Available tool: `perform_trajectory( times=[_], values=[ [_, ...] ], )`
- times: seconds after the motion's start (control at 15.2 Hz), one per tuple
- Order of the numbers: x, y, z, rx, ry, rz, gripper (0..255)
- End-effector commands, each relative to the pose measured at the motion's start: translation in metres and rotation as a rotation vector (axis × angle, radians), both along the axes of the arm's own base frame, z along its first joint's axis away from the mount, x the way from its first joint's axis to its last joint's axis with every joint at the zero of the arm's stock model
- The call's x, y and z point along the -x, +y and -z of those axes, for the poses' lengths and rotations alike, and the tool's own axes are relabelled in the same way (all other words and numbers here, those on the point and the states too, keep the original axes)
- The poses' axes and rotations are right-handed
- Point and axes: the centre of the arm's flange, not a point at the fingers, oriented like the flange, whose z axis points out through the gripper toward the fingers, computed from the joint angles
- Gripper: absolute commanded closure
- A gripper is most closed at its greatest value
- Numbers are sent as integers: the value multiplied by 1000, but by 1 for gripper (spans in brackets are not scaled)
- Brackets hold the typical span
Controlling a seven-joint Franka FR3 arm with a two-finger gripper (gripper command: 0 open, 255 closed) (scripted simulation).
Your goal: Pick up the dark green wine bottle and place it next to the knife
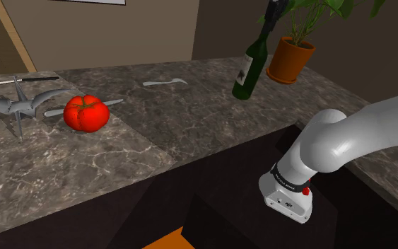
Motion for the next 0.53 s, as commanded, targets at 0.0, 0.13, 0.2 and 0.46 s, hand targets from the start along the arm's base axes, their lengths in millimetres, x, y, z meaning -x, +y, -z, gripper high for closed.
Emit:
perform_trajectory(
  times=[0.0,0.13,0.2,0.46],
  values=[
    [0,0,0,0,0,0,255],
    [0,0,0,0,0,0,255],
    [0,0,-5,0,0,0,255],
    [0,0,-26,0,0,0,255]
  ],
)
